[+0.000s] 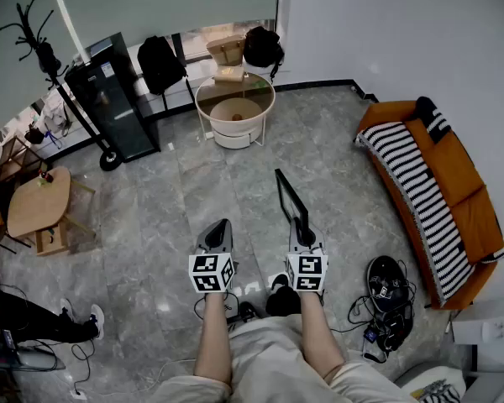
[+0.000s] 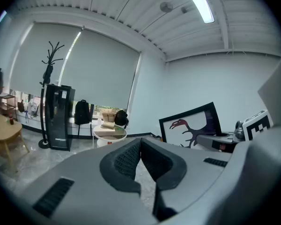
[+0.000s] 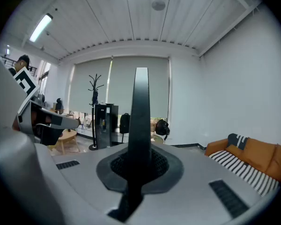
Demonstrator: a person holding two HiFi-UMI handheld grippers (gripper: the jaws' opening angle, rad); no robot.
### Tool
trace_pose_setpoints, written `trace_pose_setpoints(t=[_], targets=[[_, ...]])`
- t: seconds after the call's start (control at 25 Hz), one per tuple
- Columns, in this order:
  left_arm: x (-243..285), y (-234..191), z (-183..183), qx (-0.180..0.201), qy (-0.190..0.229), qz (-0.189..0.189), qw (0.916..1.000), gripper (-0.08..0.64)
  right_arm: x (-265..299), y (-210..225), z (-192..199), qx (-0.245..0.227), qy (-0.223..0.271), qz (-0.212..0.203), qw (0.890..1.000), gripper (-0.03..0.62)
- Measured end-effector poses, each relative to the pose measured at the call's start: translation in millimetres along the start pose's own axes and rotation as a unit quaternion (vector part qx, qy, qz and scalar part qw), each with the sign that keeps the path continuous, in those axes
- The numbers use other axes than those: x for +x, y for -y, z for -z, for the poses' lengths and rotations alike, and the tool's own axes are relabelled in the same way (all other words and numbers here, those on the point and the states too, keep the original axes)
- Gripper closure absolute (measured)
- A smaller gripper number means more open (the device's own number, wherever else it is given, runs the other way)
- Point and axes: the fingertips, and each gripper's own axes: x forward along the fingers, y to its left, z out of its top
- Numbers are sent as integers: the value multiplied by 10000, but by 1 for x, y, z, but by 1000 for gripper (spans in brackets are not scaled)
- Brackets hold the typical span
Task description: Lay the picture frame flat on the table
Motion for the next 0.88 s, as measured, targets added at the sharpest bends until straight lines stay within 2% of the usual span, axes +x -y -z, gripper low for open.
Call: trace_pose_setpoints(t=[0.2, 0.36, 0.68, 0.88], targets=[[-1, -19, -6, 130, -24, 54, 9999, 538, 18, -14, -9, 16, 71, -29, 10000, 552], [10, -35, -11, 96, -16, -37, 9999, 538, 41, -20, -16, -58, 106, -167, 9998, 552], [59, -53, -44, 227, 73, -130, 9996, 538, 101, -20, -47, -45, 358, -552, 9978, 552], [99, -61, -69, 321, 128, -224, 9992, 538, 146, -4, -67, -122, 421, -679, 9967, 552]])
